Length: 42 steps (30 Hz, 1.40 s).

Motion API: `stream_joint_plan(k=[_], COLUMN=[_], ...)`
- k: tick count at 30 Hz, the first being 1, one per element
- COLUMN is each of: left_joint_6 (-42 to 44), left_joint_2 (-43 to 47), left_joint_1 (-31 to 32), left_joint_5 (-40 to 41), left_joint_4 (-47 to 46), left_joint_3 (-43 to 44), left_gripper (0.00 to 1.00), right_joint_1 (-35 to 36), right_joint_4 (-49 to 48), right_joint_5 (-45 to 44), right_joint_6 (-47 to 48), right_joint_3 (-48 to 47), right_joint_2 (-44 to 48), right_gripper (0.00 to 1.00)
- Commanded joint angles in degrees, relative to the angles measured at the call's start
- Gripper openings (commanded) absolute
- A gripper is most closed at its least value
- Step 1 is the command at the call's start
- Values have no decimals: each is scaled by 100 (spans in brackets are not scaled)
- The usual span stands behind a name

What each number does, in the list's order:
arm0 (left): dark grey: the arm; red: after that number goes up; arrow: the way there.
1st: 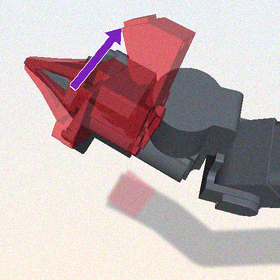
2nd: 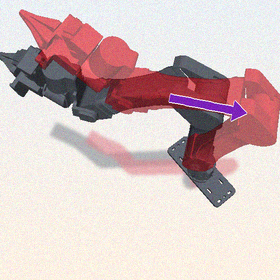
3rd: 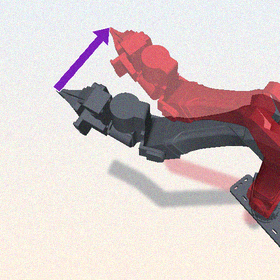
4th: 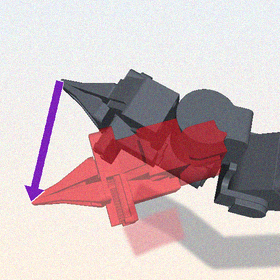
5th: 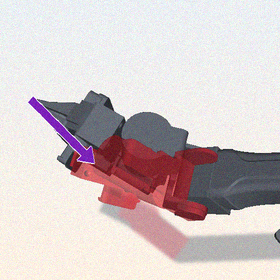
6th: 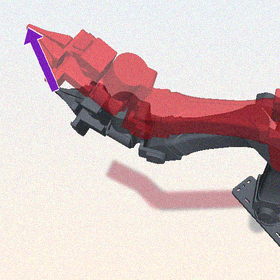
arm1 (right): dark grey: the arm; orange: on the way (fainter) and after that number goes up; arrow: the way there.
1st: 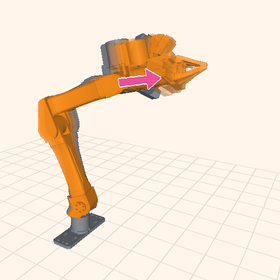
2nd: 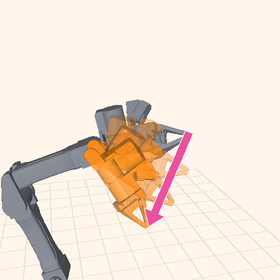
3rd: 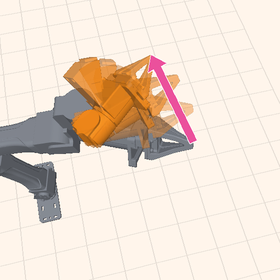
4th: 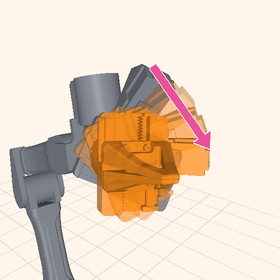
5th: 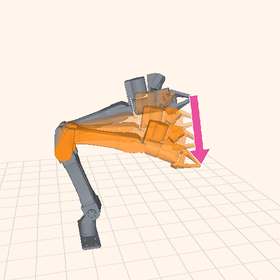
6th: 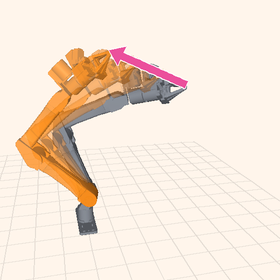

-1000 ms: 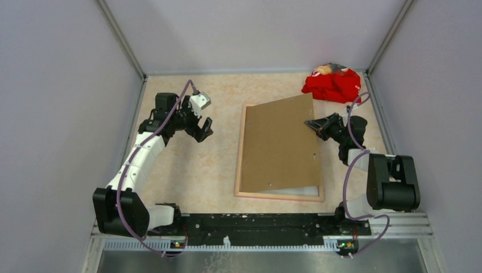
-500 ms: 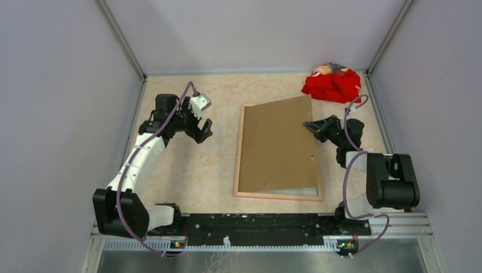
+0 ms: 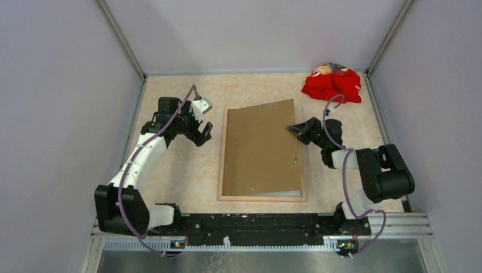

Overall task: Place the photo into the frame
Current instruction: Place the photo frame item at the center of the board.

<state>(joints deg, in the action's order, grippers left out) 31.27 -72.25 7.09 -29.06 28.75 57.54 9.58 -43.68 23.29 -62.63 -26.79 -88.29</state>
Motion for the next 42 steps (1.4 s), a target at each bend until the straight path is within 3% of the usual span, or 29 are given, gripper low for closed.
stream_joint_plan(k=[1, 2, 8, 16, 18, 19, 38, 42], left_joint_6=[12, 20, -21, -27, -24, -38, -34, -32], left_joint_2=[-207, -242, -390, -410, -400, -396, -549, -701], left_joint_1=[-32, -39, -85, -91, -94, -94, -103, -103], left_joint_5=[311, 390, 348, 285, 309, 327, 341, 294], left_joint_4=[-106, -137, -94, -40, -41, -45, 42, 78], left_joint_3=[-62, -73, -50, -8, -6, -6, -51, -79], left_gripper=[98, 98, 98, 98, 98, 98, 98, 98], right_joint_1=[496, 571, 959, 1418, 1520, 1567, 1825, 1816], right_joint_4=[3, 129, 1647, 3711, 4029, 4175, 5771, 5633], right_joint_5=[-417, -514, -1168, -2163, -2374, -2528, -3220, -3109], right_joint_6=[167, 223, 887, 1814, 1998, 2100, 2974, 2242], right_joint_3=[-425, -512, -1093, -2047, -2291, -2381, -3378, -3531], right_joint_2=[-292, -293, -30, 123, 134, 143, 875, 1322], right_gripper=[8, 11, 50, 76, 95, 98, 99, 99])
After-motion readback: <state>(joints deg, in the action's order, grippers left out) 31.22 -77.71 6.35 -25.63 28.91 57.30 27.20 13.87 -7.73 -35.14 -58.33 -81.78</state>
